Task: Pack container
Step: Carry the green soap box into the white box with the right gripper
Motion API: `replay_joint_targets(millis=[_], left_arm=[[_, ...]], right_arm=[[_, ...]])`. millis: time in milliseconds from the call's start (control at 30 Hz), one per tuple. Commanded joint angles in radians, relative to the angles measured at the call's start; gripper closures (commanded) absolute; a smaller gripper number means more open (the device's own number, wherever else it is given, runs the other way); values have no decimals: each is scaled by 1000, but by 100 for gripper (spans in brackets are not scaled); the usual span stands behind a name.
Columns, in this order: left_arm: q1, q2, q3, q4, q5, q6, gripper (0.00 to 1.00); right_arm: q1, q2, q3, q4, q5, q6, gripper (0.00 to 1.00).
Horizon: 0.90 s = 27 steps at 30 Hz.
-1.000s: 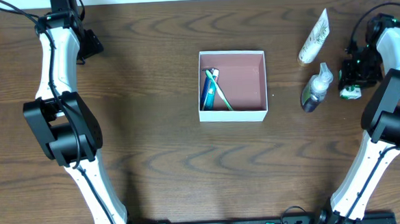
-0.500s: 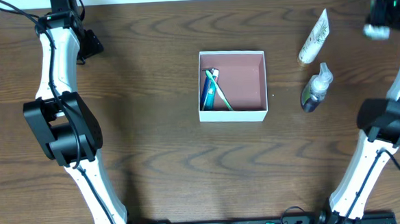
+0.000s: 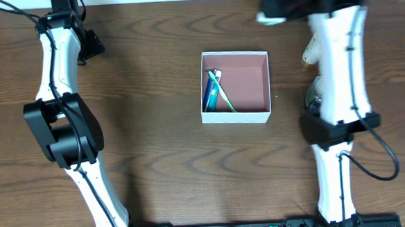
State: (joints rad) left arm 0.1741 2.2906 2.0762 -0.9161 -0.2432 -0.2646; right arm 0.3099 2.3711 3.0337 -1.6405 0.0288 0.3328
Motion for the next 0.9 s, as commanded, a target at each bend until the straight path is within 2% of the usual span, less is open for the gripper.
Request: replay_joint_targets(millis=[0, 300, 533, 867], left_arm=[[2, -39, 20, -3, -13, -2, 2], [2, -39, 20, -3, -13, -2, 2], [2, -39, 20, -3, -13, -2, 2], [2, -39, 20, -3, -13, -2, 2]], right_arm=[[76, -9, -47, -1, 164, 166, 80], [159, -9, -328, 10, 177, 360, 80], [159, -9, -554, 79, 153, 387, 77], [159, -9, -735, 181, 63, 340, 75]])
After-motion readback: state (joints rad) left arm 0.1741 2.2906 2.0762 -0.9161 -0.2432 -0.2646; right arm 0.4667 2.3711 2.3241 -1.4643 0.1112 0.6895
